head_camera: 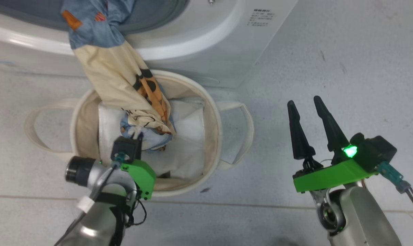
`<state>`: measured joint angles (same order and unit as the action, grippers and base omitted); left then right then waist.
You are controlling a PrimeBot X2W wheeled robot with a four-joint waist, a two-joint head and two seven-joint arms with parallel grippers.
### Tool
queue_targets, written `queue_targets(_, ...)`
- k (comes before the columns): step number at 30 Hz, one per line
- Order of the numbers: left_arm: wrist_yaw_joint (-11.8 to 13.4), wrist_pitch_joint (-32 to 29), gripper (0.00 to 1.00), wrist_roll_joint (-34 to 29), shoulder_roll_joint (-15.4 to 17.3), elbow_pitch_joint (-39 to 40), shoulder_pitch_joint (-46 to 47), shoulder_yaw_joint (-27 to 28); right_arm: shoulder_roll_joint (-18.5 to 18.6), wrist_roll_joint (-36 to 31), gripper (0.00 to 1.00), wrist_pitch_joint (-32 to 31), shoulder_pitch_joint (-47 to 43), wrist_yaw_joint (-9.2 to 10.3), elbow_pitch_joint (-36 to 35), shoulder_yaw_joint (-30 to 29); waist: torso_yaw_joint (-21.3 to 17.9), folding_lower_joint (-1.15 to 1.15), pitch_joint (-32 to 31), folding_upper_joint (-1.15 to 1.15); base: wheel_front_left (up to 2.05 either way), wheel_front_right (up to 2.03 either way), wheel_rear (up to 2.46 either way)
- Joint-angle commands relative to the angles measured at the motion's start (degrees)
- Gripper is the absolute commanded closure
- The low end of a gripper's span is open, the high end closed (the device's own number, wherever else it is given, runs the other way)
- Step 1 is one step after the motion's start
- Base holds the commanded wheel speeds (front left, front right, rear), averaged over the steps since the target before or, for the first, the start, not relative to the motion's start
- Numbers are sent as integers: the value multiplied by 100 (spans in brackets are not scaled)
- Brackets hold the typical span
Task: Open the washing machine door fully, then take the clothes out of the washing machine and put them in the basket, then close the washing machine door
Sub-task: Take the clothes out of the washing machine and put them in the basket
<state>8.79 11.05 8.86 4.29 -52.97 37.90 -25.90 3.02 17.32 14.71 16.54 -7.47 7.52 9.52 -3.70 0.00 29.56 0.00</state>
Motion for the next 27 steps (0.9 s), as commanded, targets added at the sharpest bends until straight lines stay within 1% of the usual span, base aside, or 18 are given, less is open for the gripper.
queue_targets(1,-31,100,100,128,65,-70,103,228,-14,-30,0,29,64,-2,-204,112,-92,0,263,0,0,0,0)
queue_targets(4,19,229,100,192,34,-548,374,291,-14,-21,0,29,156,-2,-244,120,-181,0,491,0,0,0,0)
queue_targets(5,60,274,65,215,23,-658,458,322,-14,-17,0,29,190,-2,-257,117,-204,0,557,0,0,0,0)
queue_targets(6,94,312,9,243,11,-742,533,355,-14,-12,0,29,226,-2,-271,109,-222,0,613,0,0,0,0)
queue_targets(7,123,339,0,289,-4,-818,592,399,-14,-7,0,29,258,-2,-280,94,-227,0,650,0,0,0,0)
queue_targets(10,163,383,0,348,-48,-928,704,439,-14,0,0,29,311,-2,-269,52,-204,0,659,0,0,0,0)
queue_targets(13,209,391,0,357,-72,-741,698,474,-14,2,0,29,335,-2,-231,53,-134,0,551,0,0,0,0)
queue_targets(16,309,393,0,294,-56,-286,505,554,-14,17,0,29,337,-2,-192,78,-16,0,287,0,0,0,0)
queue_targets(20,304,394,0,324,-35,204,200,729,-14,-21,0,29,264,-2,-132,91,134,0,-54,0,0,0,0)
queue_targets(26,361,394,0,244,29,1210,-366,980,-14,-99,0,29,105,-2,-53,93,360,0,-524,0,0,0,0)
queue_targets(27,361,394,0,244,29,1210,-366,980,-14,-99,0,29,105,-2,-53,93,360,0,-524,0,0,0,0)
